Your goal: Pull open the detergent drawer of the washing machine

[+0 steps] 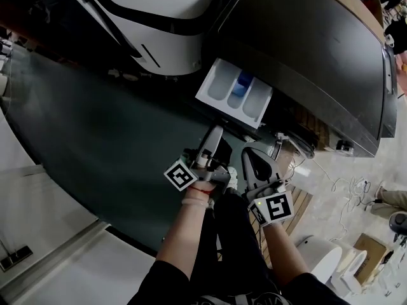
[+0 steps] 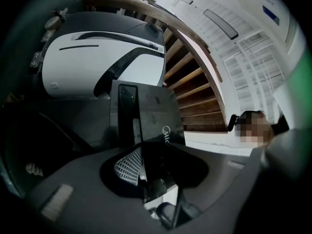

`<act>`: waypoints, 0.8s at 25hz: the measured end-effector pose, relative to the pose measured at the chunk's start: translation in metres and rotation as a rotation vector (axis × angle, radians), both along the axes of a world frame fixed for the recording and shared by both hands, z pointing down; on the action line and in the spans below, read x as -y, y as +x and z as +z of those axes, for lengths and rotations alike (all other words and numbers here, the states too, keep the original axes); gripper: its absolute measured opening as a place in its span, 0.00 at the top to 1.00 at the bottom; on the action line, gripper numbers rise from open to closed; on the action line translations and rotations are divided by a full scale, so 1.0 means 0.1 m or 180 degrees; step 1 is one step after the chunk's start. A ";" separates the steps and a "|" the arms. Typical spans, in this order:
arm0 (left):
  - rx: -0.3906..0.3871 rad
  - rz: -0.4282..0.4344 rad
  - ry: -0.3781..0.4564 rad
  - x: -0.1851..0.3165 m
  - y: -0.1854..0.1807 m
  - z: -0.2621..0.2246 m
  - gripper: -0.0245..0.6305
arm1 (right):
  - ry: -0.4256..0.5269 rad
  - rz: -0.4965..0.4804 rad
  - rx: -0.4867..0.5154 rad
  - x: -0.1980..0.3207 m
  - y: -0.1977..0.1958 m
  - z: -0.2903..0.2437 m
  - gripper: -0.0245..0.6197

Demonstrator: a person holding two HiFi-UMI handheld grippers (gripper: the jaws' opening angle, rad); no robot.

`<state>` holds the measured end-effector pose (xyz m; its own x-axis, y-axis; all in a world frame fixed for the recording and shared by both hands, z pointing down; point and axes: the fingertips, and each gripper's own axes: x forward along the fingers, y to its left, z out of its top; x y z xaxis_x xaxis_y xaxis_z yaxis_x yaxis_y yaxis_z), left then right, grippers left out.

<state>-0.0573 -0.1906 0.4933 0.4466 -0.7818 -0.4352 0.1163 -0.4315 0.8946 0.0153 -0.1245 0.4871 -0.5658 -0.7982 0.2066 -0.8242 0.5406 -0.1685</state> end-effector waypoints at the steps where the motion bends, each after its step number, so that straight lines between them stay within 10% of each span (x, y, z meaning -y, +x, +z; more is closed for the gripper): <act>1: 0.0000 -0.0002 -0.0001 -0.02 -0.01 0.00 0.75 | 0.0017 -0.0012 0.0012 -0.01 -0.02 -0.01 0.94; 20: -0.0075 -0.0017 -0.0001 -0.26 -0.14 0.01 0.75 | 0.0029 -0.0083 0.0018 -0.22 -0.16 -0.02 0.94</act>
